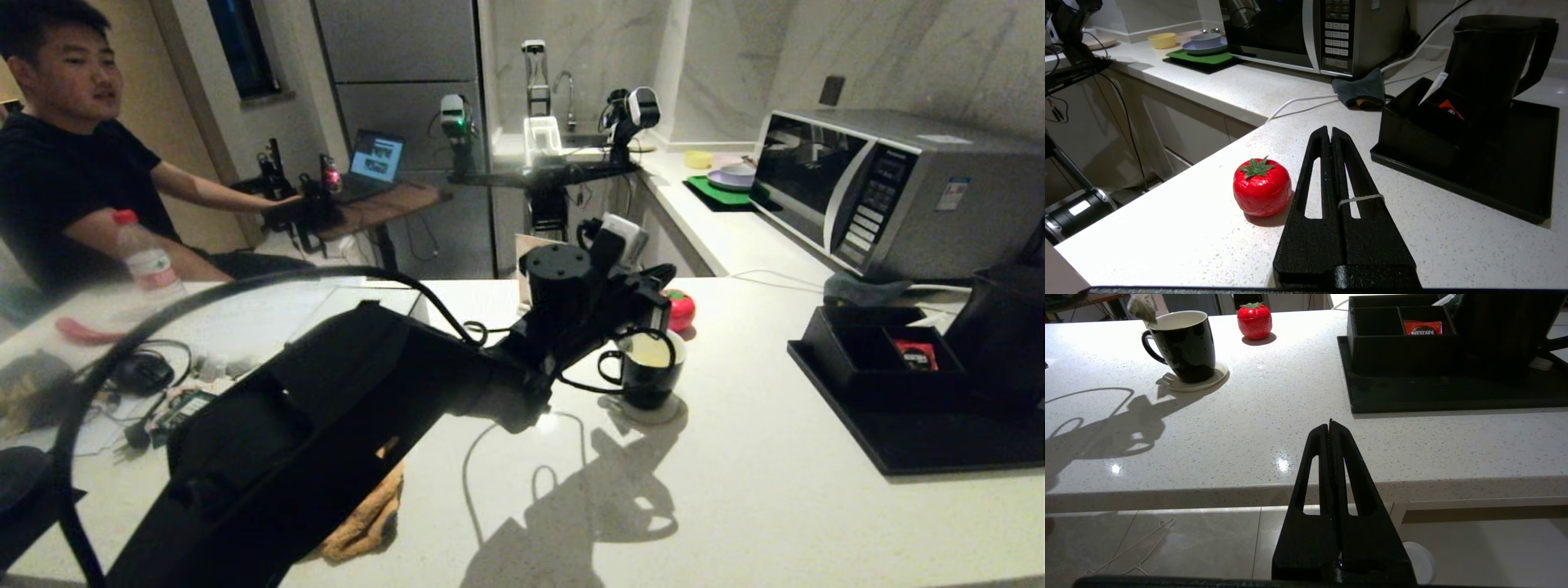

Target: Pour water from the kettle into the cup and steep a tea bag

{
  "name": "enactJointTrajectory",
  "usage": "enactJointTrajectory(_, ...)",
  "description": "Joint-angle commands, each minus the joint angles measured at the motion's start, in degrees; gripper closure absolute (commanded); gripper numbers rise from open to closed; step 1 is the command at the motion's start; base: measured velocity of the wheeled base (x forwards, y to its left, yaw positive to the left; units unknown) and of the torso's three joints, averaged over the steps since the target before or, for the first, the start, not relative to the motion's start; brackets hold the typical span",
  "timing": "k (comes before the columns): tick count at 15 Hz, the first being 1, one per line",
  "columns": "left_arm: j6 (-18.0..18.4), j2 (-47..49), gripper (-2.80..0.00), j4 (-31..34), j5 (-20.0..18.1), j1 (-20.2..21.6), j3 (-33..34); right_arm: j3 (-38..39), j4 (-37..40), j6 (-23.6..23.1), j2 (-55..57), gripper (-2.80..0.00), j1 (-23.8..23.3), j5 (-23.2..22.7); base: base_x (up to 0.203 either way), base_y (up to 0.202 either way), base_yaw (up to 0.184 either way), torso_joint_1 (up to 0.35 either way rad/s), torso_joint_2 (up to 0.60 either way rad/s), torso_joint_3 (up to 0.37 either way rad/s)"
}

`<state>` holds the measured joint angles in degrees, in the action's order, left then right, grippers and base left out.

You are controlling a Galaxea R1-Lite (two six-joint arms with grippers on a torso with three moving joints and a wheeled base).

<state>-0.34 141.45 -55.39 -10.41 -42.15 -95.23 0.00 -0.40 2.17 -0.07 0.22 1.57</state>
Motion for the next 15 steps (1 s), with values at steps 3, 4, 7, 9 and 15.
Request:
enactJointTrajectory(3,-0.01,1.48,0.0,-0.24,-0.05,-0.3,-0.39,0.0,0.02,0.03,0.07,0.0,0.03,0.01,0.0,0.0,0.0,0.0,0.0,0.0)
enactJointTrajectory(4,-0.01,1.82,0.0,-0.24,-0.05,-0.3,-0.48,0.0,0.02,0.03,0.07,0.0,0.04,0.01,0.0,0.0,0.0,0.0,0.0,0.0)
enactJointTrajectory(7,0.0,2.27,0.0,-0.33,-0.05,-0.22,-0.57,0.0,-0.03,0.03,0.07,0.0,-0.04,0.01,0.0,0.0,0.0,0.0,0.0,0.0)
enactJointTrajectory(9,0.08,2.52,0.0,-0.33,-0.05,-0.03,-0.83,0.0,-0.04,0.03,0.07,0.0,-0.04,0.01,0.0,0.0,0.0,0.0,0.0,0.0)
enactJointTrajectory(15,0.08,3.4,0.0,-0.5,-0.09,-0.21,-0.74,0.0,0.05,0.03,0.07,0.0,0.04,0.01,0.0,0.0,0.0,0.0,0.0,0.0)
